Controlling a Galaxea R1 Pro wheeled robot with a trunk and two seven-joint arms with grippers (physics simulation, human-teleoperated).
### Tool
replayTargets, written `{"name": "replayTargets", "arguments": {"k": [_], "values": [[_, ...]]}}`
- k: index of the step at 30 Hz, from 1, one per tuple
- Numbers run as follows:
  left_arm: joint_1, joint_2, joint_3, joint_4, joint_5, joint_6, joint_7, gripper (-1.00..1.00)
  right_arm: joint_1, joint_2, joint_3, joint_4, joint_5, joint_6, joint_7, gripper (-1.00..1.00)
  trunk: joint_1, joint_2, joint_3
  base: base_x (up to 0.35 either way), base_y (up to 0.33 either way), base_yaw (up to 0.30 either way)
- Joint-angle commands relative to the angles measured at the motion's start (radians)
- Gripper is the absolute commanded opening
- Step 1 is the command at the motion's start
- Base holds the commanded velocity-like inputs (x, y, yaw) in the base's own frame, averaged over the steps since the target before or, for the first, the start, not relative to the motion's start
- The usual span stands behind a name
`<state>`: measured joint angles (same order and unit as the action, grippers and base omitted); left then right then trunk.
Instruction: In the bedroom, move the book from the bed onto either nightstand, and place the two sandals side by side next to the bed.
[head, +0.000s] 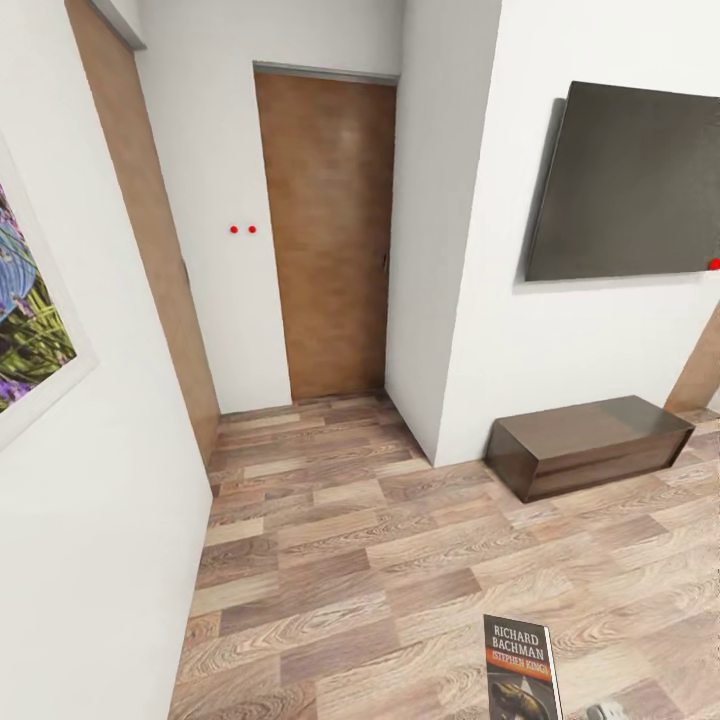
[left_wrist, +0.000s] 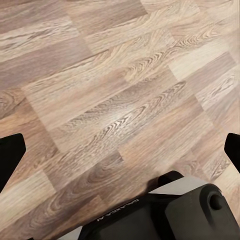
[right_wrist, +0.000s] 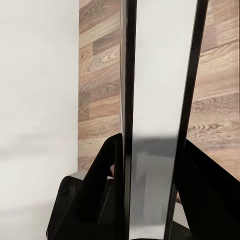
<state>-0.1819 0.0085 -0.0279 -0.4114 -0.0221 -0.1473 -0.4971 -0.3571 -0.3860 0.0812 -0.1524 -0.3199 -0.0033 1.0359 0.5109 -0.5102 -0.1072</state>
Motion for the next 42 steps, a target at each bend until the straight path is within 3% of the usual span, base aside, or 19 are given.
{"name": "replayTargets", "arguments": {"k": [1, 42], "values": [[-0.001, 0.001, -0.003, 0.000, -0.002, -0.006, 0.000, 1.00, -0.001, -0.001, 0.008, 0.001, -0.010, 0.002, 0.004, -1.00, 0.000, -0.002, -0.002, 0.000, 0.000, -0.140], [-0.001, 0.000, -0.003, 0.000, -0.002, -0.005, 0.000, 1.00, -0.001, -0.001, 0.008, 0.001, -0.010, 0.002, 0.004, -1.00, 0.000, -0.002, 0.001, 0.000, 0.000, -0.167]]}}
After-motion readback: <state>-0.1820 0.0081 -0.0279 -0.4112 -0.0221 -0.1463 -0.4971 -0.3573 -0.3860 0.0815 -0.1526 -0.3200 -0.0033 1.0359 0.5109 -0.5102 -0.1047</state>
